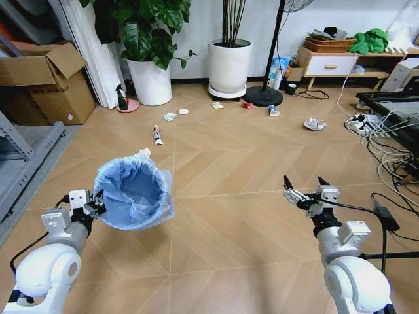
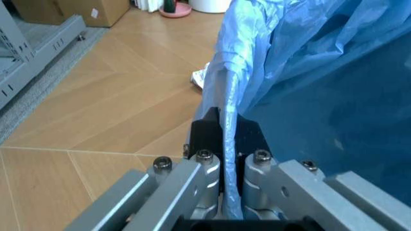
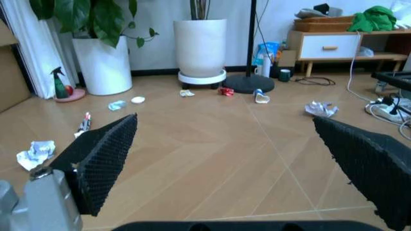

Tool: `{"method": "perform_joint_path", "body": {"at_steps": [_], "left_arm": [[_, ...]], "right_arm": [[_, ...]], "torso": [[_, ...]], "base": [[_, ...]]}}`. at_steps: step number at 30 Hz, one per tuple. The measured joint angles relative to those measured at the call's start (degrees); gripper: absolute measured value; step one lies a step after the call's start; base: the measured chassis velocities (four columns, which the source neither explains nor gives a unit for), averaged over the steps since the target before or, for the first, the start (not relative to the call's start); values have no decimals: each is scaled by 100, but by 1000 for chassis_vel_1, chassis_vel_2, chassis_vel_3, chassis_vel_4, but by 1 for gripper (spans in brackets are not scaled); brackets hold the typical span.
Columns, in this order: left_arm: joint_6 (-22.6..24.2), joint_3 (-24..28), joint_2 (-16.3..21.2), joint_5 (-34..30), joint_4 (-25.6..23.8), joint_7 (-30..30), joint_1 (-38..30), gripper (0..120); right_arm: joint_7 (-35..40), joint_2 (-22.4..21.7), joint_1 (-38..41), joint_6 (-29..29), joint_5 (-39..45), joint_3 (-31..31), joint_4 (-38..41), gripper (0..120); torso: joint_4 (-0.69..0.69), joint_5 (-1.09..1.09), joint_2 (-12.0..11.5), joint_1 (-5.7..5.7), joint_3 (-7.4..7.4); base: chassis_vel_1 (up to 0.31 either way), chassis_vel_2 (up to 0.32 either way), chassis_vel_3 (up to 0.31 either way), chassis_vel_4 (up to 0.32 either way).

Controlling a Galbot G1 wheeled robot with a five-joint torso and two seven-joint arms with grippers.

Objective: Pick up the trash bin and place the garbage on the floor into it.

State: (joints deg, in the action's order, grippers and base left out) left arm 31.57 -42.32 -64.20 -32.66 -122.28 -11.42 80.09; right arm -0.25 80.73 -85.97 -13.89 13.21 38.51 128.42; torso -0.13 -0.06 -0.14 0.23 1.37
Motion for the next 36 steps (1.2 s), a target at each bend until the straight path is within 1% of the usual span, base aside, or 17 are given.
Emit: {"method": "perform_joint_path", "body": {"at_steps": [4,12,32,34,36], "left_arm": [[2,2,8,0,-45,19,44,0],[3,0,15,1,-127,46,93,0],[-24,4,10,2,-259,66,138,0],[-24,6,10,3,-263,66,140,0],[-26,12,9,3,-266,65,144,0]], "right_arm": [[-5,20,2,17,-19,-17,0,100],[-32,40,-20,38,-88,-49,5,100],[-129,68,-37,82,-156,-75,37,100],[-131,69,-42,83,-163,-76,37,100],[-139,72,-54,88,-176,-76,37,100]], "torso": [[0,0,0,0,0],[0,0,0,-1,0],[0,0,0,0,0],[0,3,0,0,0],[0,-1,0,0,0]], "base": [[0,0,0,0],[9,85,-5,-98],[-45,163,47,-164],[-11,207,17,-186],[-13,225,-1,-254]]}}
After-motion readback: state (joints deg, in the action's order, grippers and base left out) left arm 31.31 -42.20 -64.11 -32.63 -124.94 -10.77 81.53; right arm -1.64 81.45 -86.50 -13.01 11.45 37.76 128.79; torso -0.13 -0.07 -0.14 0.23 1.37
